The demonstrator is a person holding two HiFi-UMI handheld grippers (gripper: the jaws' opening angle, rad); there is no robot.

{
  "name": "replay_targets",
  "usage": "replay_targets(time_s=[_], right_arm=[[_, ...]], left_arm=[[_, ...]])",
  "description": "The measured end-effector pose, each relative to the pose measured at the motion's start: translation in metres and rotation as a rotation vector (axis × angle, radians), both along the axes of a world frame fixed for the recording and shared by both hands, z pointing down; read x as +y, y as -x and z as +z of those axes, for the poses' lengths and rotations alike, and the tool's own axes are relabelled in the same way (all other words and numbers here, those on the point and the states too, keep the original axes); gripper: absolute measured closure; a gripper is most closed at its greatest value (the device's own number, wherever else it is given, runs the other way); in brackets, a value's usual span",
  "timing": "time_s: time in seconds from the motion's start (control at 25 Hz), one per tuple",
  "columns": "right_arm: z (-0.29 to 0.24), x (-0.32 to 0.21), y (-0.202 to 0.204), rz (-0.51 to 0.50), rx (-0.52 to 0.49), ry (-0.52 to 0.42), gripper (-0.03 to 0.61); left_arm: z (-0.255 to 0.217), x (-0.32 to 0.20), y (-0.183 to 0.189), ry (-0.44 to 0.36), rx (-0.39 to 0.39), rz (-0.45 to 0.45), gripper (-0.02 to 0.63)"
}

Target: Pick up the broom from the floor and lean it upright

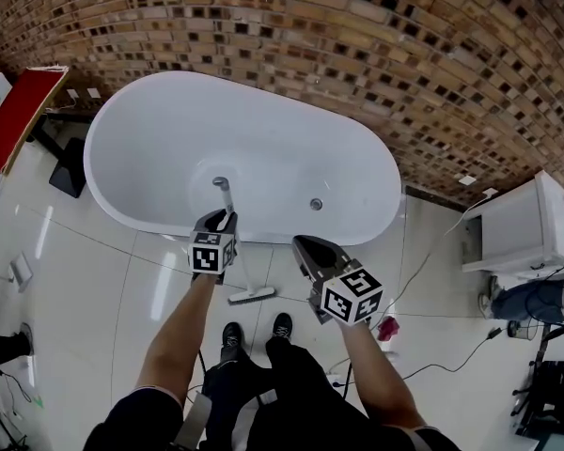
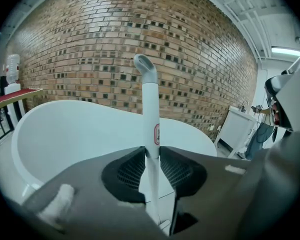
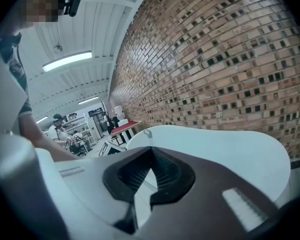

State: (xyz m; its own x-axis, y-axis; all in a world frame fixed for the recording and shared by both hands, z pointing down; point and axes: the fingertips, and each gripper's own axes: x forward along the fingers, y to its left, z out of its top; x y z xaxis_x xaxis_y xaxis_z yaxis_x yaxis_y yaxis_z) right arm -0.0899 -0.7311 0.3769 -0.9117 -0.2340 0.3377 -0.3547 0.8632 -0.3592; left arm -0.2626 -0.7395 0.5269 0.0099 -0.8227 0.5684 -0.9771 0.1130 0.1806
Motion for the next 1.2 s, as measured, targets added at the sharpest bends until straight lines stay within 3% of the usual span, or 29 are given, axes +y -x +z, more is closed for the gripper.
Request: replay_targets(time_s=[0.68, 0.8, 0.96, 1.12, 1.2], right_arm=[[0.005, -0.006, -0.044, -0.055, 0.018, -0.032, 0.577], [0.003, -0.003, -0.040, -0.071, 0.013, -0.039, 0.577], [-0.007, 0.006, -0.027, -0.082, 0.000, -0.070, 0.577], [-0.019, 0.021, -0.009, -0.077, -0.026, -0.095, 0.577], [-0.029, 0.031, 0.003, -0.067, -0.060, -0.100, 0.577]], left_arm=[[0.007, -0.020, 0.008, 0.041, -0.130, -0.027, 0.508], [-0.003, -0.011, 0.002, 0.024, -0.126, -0.028, 0.476], [-0.034, 0.006, -0.011, -0.037, -0.110, -0.021, 0.474], [-0.086, 0.020, -0.033, -0.168, -0.077, 0.071, 0.481], [-0.113, 0.034, -0.040, -0.218, -0.069, 0.114, 0.550]])
